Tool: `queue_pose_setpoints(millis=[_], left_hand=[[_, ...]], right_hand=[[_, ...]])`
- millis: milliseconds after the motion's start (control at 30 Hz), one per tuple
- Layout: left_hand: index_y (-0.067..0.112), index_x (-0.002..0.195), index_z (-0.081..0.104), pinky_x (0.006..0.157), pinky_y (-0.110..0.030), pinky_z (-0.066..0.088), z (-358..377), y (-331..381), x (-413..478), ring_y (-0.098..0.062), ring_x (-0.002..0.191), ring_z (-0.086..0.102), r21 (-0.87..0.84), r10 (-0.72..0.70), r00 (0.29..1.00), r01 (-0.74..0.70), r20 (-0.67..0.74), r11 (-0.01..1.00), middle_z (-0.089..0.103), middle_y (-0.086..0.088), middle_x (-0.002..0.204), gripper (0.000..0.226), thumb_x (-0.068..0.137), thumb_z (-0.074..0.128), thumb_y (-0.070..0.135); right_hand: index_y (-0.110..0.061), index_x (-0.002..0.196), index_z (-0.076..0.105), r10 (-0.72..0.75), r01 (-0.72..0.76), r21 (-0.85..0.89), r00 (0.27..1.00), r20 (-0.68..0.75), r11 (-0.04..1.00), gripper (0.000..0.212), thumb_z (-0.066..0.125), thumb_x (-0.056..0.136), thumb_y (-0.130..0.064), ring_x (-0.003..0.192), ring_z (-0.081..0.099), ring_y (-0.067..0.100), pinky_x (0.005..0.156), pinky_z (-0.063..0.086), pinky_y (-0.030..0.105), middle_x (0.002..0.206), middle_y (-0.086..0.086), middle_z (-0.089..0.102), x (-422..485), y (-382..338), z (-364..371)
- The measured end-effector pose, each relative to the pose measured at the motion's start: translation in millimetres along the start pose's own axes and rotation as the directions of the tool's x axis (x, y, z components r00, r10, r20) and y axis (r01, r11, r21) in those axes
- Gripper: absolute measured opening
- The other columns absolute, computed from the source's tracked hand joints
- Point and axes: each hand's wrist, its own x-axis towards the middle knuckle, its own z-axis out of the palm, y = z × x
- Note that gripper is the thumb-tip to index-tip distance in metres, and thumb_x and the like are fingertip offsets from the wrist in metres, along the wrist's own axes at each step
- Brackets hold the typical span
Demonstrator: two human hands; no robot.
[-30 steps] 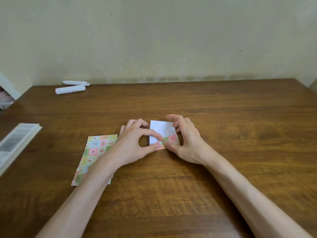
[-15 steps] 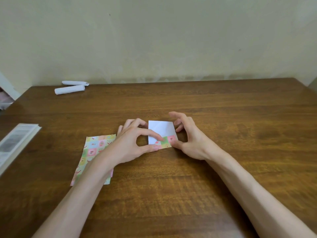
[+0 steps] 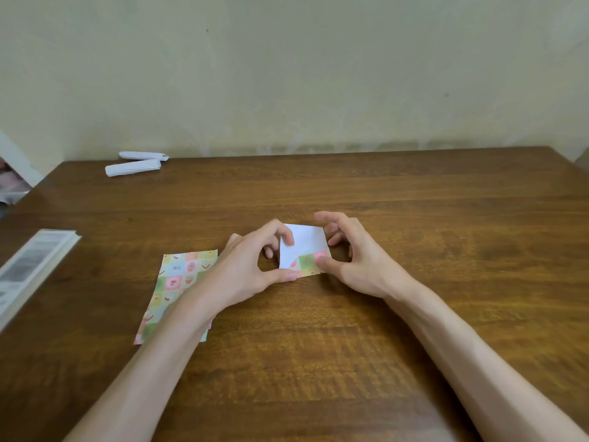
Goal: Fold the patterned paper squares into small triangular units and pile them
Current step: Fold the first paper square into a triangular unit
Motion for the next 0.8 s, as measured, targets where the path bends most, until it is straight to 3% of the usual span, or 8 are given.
queue_pose_setpoints(millis=[100, 200, 300, 367, 467, 533, 700, 800], left_hand=[[0.045, 0.118, 0.043, 0.101, -0.031, 0.033, 0, 3, 0, 0.004, 0.102, 0.056, -0.049, 0.017, 1.000, -0.017, -0.010, 0.999, 0.066, 0.015, 0.091, 0.055, 0.081, 0.084, 0.045], [0.044, 0.117, 0.048, 0.110, -0.042, 0.037, -1, 0, -1, -0.002, 0.099, 0.061, -0.087, 0.059, 0.998, -0.059, -0.001, 0.994, 0.068, 0.020, 0.092, 0.048, 0.086, 0.083, 0.035], [0.045, 0.115, 0.052, 0.111, -0.043, 0.036, 0, -1, -1, -0.001, 0.106, 0.057, -0.058, 0.069, 0.998, -0.069, -0.007, 0.996, 0.067, 0.022, 0.100, 0.041, 0.090, 0.079, 0.028], [0.045, 0.110, 0.055, 0.103, -0.039, 0.040, 2, -1, 0, -0.001, 0.105, 0.054, 0.016, 0.101, 0.990, -0.100, -0.094, 0.995, 0.060, 0.022, 0.103, 0.038, 0.087, 0.082, 0.030], [0.042, 0.101, 0.061, 0.087, -0.031, 0.043, 6, 1, 1, -0.003, 0.095, 0.055, 0.100, 0.176, 0.955, -0.156, -0.239, 0.983, 0.054, 0.020, 0.096, 0.025, 0.088, 0.080, 0.033], [0.039, 0.101, 0.068, 0.086, -0.026, 0.042, 7, 4, 0, -0.007, 0.094, 0.059, 0.077, 0.204, 0.944, -0.191, -0.261, 0.979, 0.059, 0.019, 0.092, 0.010, 0.093, 0.074, 0.036], [0.041, 0.122, 0.072, 0.091, -0.028, 0.042, 17, 2, 0, 0.001, 0.106, 0.050, 0.243, 0.273, 0.955, -0.240, -0.116, 0.940, 0.058, 0.027, 0.111, 0.035, 0.095, 0.058, 0.059], [0.042, 0.126, 0.071, 0.090, -0.027, 0.040, 18, 0, 1, -0.002, 0.104, 0.045, 0.285, 0.280, 0.954, -0.240, -0.108, 0.928, 0.051, 0.024, 0.113, 0.034, 0.095, 0.062, 0.053]], right_hand=[[-0.035, 0.144, 0.051, -0.025, 0.023, -0.031, 0.998, -0.057, 0.999, 0.066, 0.077, 0.087, -0.014, 0.106, 0.055, 0.000, 0.093, 0.038, 0.004, 0.128, -0.005, 0.046, -3, 0, 5], [-0.036, 0.138, 0.059, -0.074, 0.059, -0.132, 0.991, -0.113, 0.990, 0.052, 0.077, 0.090, -0.026, 0.110, 0.051, 0.007, 0.098, 0.040, 0.016, 0.126, -0.011, 0.049, -4, 0, 4], [-0.036, 0.112, 0.072, -0.133, 0.090, -0.287, 0.982, -0.135, 0.954, 0.019, 0.073, 0.093, -0.037, 0.108, 0.046, 0.012, 0.097, 0.042, 0.031, 0.110, -0.014, 0.061, -5, -4, 3], [-0.034, 0.095, 0.073, -0.109, 0.060, -0.269, 0.979, -0.170, 0.961, 0.004, 0.072, 0.094, -0.037, 0.096, 0.050, 0.009, 0.090, 0.046, 0.034, 0.092, -0.017, 0.065, -5, -9, 1], [-0.030, 0.090, 0.071, -0.021, -0.029, -0.198, 0.969, -0.245, 0.980, 0.005, 0.071, 0.094, -0.033, 0.078, 0.059, 0.009, 0.075, 0.052, 0.035, 0.075, -0.014, 0.067, -6, -11, -1], [-0.029, 0.090, 0.070, 0.030, -0.090, -0.176, 0.949, -0.315, 0.980, 0.004, 0.071, 0.093, -0.030, 0.069, 0.061, 0.009, 0.072, 0.055, 0.039, 0.070, -0.012, 0.066, -6, -9, -1], [-0.035, 0.108, 0.060, 0.095, -0.141, -0.116, 0.938, -0.333, 0.983, 0.026, 0.067, 0.087, -0.023, 0.063, 0.063, 0.010, 0.074, 0.054, 0.033, 0.060, -0.010, 0.065, -7, -12, -2], [-0.036, 0.111, 0.060, 0.137, -0.156, -0.053, 0.956, -0.259, 0.986, 0.032, 0.065, 0.084, -0.020, 0.056, 0.056, 0.010, 0.062, 0.047, 0.029, 0.057, -0.008, 0.062, -8, -19, -4]])
